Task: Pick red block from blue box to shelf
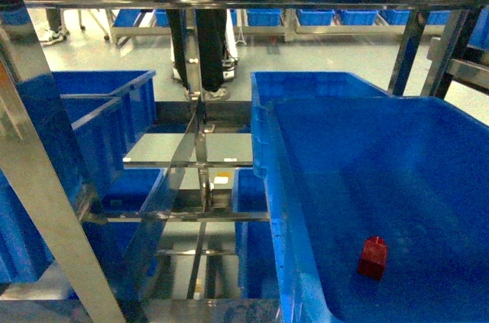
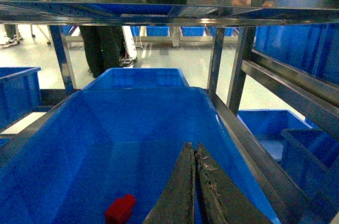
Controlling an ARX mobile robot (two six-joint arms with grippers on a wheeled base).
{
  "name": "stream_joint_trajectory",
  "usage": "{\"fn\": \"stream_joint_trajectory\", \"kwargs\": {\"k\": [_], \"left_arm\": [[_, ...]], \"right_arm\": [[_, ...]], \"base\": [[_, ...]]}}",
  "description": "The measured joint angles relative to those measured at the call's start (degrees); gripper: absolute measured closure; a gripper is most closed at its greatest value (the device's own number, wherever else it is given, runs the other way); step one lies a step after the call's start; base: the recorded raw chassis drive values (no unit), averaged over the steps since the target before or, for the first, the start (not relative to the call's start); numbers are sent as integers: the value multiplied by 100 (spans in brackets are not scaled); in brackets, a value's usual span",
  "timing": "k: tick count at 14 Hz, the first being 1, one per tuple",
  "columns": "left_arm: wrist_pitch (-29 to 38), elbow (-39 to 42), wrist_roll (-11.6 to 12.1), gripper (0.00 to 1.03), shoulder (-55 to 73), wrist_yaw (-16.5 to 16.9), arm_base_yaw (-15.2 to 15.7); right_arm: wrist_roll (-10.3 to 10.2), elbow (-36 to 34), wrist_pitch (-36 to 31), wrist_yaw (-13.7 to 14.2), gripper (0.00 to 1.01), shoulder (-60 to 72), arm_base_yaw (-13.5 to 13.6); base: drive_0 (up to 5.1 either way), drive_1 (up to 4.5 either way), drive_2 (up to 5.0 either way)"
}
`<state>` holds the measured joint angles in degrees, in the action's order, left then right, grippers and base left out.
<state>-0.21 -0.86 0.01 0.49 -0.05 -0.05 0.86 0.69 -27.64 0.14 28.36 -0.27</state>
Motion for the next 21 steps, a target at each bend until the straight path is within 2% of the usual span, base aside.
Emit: {"fn": "stream_joint_trajectory", "kwargs": {"k": [7,13,14,15,21], "left_arm": [[0,0,0,5,0,0,0],[0,0,0,5,0,0,0],[0,0,0,5,0,2,0],[-2,0,0,5,0,0,0],[2,0,0,5,0,0,0]], "right_arm": [[-2,-2,1211,-2,100,-1283,0],[-2,-2,1821,0,100,-1888,0],[0,2,2586,-20,100,-2369,0],[-2,2,2745,-15,100,-2815,0],[-2,2,2787,-17,100,-2806,0]], "base": [[0,0,0],[0,0,0],[0,0,0],[0,0,0],[0,0,0]]}}
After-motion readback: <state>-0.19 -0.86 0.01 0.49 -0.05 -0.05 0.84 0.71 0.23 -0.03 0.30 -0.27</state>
